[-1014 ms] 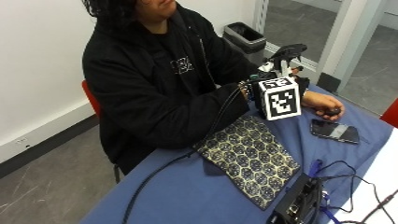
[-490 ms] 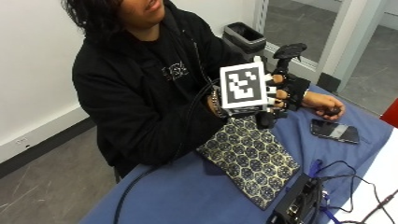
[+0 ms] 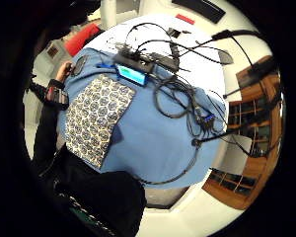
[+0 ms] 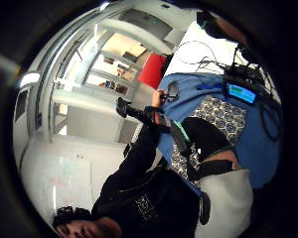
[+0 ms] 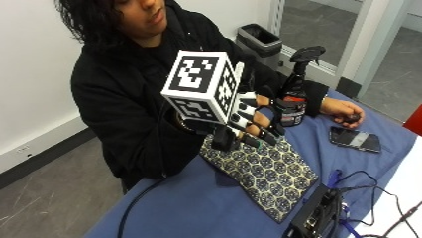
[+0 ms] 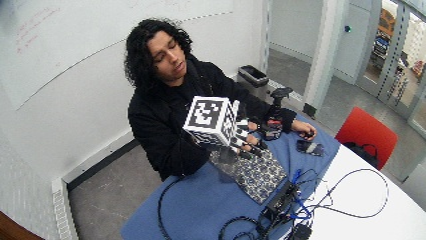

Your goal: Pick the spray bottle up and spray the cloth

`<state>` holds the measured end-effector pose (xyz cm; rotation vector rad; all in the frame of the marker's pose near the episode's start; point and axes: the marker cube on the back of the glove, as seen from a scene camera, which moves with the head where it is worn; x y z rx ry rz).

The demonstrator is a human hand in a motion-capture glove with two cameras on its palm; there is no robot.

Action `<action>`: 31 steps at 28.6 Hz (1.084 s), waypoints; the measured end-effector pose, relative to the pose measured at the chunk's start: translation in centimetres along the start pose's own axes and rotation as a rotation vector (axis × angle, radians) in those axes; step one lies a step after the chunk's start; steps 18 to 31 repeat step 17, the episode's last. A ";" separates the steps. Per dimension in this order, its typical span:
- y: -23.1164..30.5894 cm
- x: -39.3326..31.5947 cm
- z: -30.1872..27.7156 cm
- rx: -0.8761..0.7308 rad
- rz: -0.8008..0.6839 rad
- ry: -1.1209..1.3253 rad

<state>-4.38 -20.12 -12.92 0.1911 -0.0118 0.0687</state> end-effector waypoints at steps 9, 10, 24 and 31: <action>1.4 1.3 0.9 -0.118 0.021 0.132; 1.3 1.3 1.0 -0.125 0.014 0.135; 0.8 1.1 1.6 -0.156 -0.037 0.110; 0.8 1.1 1.6 -0.156 -0.037 0.110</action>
